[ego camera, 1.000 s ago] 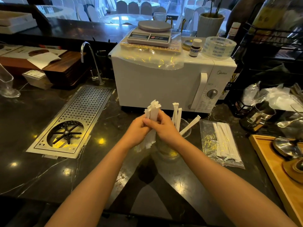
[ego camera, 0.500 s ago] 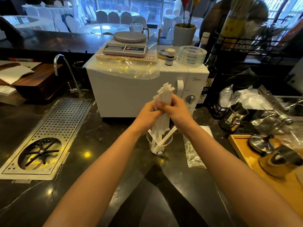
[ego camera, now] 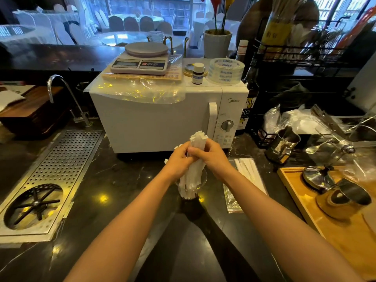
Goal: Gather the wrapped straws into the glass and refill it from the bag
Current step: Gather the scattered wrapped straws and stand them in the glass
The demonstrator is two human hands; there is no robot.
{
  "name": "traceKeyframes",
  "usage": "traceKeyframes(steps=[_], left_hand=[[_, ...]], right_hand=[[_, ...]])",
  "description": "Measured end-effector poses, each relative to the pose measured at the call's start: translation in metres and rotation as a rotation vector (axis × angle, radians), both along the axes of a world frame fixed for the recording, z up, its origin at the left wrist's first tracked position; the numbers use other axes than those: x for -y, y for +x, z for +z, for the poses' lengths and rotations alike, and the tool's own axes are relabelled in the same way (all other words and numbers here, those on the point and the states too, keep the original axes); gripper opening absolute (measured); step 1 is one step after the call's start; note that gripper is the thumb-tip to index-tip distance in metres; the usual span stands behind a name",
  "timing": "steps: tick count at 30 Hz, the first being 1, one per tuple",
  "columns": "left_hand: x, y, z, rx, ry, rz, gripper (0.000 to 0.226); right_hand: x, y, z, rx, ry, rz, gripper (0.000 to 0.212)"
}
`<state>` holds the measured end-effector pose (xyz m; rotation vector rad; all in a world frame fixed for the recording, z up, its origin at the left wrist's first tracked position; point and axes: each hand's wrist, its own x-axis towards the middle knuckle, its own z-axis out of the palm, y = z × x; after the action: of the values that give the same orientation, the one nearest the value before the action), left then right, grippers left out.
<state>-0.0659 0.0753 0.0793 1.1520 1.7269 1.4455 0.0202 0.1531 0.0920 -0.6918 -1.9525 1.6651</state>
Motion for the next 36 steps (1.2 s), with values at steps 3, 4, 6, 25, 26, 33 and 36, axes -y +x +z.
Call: traceKeyframes(steps=[3,4,6,25,26,33,36], left_hand=[[0.003,-0.007,-0.002,-0.047,0.000,0.032,0.022],[0.003,-0.008,-0.003,-0.061,-0.002,0.051,0.020],[0.005,-0.010,-0.003,-0.098,0.007,0.086,0.017],[0.016,-0.022,-0.009,-0.929,-0.418,0.285,0.045],[0.016,-0.022,-0.009,-0.930,-0.447,0.271,0.044],[0.015,-0.020,-0.004,-0.889,-0.522,0.267,0.054],[0.016,-0.019,0.001,-0.888,-0.488,0.306,0.060]], right_hand=[[-0.004,0.002,0.000,-0.002,0.047,0.002,0.026],[-0.004,0.002,0.000,0.003,0.057,0.005,0.026],[-0.005,0.002,-0.001,0.019,0.084,0.007,0.026],[0.000,0.001,-0.016,0.568,0.889,0.245,0.058],[-0.001,0.001,-0.015,0.593,0.902,0.255,0.060],[-0.003,0.008,-0.011,0.654,0.919,0.239,0.071],[-0.005,0.011,-0.010,0.643,0.896,0.207,0.073]])
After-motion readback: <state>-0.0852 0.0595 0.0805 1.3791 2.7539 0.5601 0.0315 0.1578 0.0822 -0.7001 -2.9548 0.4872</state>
